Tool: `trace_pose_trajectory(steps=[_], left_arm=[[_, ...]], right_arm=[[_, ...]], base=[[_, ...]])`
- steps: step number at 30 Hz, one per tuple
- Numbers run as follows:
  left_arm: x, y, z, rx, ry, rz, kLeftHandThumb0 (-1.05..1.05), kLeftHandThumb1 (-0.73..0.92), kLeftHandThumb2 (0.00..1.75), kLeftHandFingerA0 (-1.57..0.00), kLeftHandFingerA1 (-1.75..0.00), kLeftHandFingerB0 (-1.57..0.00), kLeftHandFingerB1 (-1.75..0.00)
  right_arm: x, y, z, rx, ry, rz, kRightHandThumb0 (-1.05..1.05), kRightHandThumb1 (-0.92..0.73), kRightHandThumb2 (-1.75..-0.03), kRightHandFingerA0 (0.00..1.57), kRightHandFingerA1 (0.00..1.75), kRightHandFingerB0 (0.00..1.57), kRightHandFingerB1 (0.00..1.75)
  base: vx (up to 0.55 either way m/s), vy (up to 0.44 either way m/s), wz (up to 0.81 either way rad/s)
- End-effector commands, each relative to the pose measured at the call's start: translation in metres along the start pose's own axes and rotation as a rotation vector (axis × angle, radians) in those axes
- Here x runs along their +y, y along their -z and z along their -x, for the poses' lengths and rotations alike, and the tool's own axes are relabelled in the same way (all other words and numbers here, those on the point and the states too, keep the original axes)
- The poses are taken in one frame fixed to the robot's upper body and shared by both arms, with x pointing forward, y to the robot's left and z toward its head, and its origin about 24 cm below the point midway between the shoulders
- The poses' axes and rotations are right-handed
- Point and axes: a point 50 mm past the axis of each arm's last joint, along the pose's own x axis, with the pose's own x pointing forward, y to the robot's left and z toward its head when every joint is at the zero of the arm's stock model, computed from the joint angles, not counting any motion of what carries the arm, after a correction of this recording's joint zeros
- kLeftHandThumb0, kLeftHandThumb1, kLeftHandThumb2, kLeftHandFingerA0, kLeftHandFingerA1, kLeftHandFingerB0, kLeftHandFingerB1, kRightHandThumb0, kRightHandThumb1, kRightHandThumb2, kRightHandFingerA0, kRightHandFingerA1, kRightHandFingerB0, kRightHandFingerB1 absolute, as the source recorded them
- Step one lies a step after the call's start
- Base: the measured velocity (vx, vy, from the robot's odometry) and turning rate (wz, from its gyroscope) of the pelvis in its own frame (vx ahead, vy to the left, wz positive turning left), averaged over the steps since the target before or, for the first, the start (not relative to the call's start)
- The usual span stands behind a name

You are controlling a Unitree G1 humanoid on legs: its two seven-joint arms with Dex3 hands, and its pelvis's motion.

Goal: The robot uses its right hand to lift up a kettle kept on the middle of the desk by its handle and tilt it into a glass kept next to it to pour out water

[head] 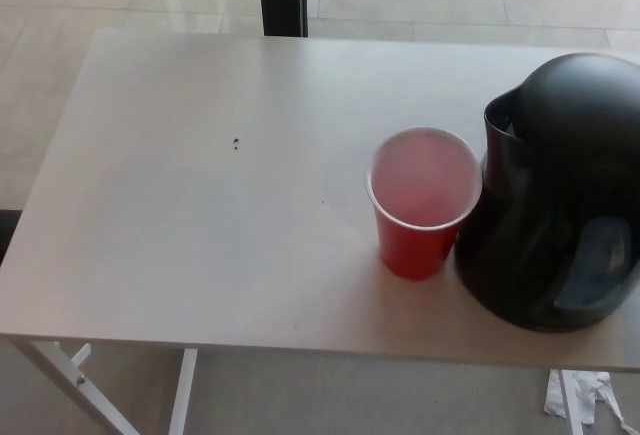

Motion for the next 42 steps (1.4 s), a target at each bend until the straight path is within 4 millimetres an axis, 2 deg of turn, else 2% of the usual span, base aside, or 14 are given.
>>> trace_pose_trajectory(steps=[1,2,3,7,11,16,17,18,19,20,21,35,37,42], left_arm=[[0.008,-0.006,0.002,-0.005,-0.017,-0.011,-0.69,0.61,1.00,-0.50,-0.61,-0.30,-0.52],[0.008,-0.005,0.002,-0.007,-0.018,-0.008,-0.72,0.61,0.99,-0.51,-0.61,-0.32,-0.52],[0.008,-0.006,0.002,-0.007,-0.017,-0.008,-0.70,0.78,0.64,-0.56,-0.49,-0.37,-0.40],[0.008,-0.007,0.001,-0.009,-0.015,-0.003,-0.71,0.77,0.64,-0.56,-0.49,-0.37,-0.39],[0.010,-0.011,0.001,-0.021,-0.026,-0.010,-0.72,0.78,0.63,-0.58,-0.50,-0.39,-0.41],[0.012,-0.015,0.002,-0.034,-0.018,-0.006,-0.71,0.79,0.64,-0.56,-0.52,-0.37,-0.41],[0.013,-0.015,0.002,-0.033,-0.020,-0.001,-0.75,0.62,1.00,-0.52,-0.62,-0.33,-0.53],[0.013,-0.015,0.002,-0.033,-0.022,0.005,-0.74,0.62,1.00,-0.52,-0.63,-0.32,-0.53],[0.014,-0.015,0.003,-0.035,-0.019,0.006,-0.73,0.63,1.00,-0.52,-0.63,-0.32,-0.54],[0.014,-0.015,0.003,-0.036,-0.020,0.006,-0.73,0.63,1.00,-0.52,-0.63,-0.32,-0.54],[0.014,-0.016,0.003,-0.035,-0.021,-0.001,-0.73,0.63,1.00,-0.51,-0.62,-0.32,-0.53],[0.014,-0.012,0.004,-0.033,-0.014,-0.011,-0.70,0.62,1.01,-0.49,-0.62,-0.30,-0.53],[0.013,-0.010,0.004,-0.034,-0.039,-0.001,-0.74,0.62,1.00,-0.57,-0.63,-0.35,-0.54],[0.014,-0.012,0.003,-0.025,-0.017,0.009,-0.74,0.63,1.00,-0.54,-0.64,-0.33,-0.54]], right_arm=[[0.003,-0.016,-0.003,-0.110,0.137,0.020,-0.12,-0.64,-0.84,0.88,1.67,0.80,1.45],[0.001,-0.019,-0.005,-0.130,0.163,0.013,-0.10,-0.56,-1.00,0.87,1.68,0.78,1.55],[0.000,-0.020,-0.005,-0.134,0.180,-0.007,-0.05,-0.51,-1.14,0.83,1.73,0.75,1.62],[-0.007,-0.029,-0.012,-0.162,0.223,-0.028,-0.04,-0.46,-1.32,0.86,1.75,0.78,1.61],[-0.021,-0.048,-0.028,-0.170,0.284,-0.036,-0.04,-0.47,-1.28,0.87,1.75,0.77,1.61],[-0.036,-0.068,-0.036,-0.219,0.309,-0.047,-0.14,-0.35,-1.42,0.89,1.75,0.79,1.63],[-0.038,-0.071,-0.037,-0.230,0.309,-0.040,-0.11,-0.36,-1.39,0.88,1.75,0.78,1.62],[-0.040,-0.073,-0.038,-0.238,0.308,-0.031,-0.15,-0.36,-1.38,0.89,1.75,0.79,1.62],[-0.041,-0.075,-0.038,-0.241,0.305,-0.041,-0.23,-0.41,-1.20,1.20,1.41,1.03,1.30],[-0.041,-0.076,-0.038,-0.241,0.305,-0.044,-0.23,-0.41,-1.20,1.20,1.41,1.03,1.30],[-0.042,-0.077,-0.039,-0.239,0.307,-0.059,-0.15,-0.39,-1.28,0.90,1.75,0.77,1.62],[-0.041,-0.076,-0.039,-0.177,0.301,-0.085,-0.16,-0.38,-1.26,0.95,1.75,0.79,1.59],[-0.040,-0.076,-0.041,-0.144,0.303,-0.115,-0.17,-0.40,-1.23,0.96,1.75,0.80,1.59],[-0.040,-0.076,-0.044,-0.099,0.319,-0.120,-0.15,-0.44,-1.12,0.96,1.75,0.79,1.57]], base=[[0.00,0.000,0.00],[0.00,0.000,0.00],[0.00,0.000,0.00],[0.00,0.000,0.00],[0.00,0.000,0.00],[0.00,0.000,0.00],[0.00,0.000,0.00],[0.00,0.000,0.00],[0.00,0.000,0.00],[0.00,0.000,0.00],[0.00,0.000,0.00],[0.00,0.000,0.00],[0.00,0.000,0.00],[0.00,0.000,0.00]])
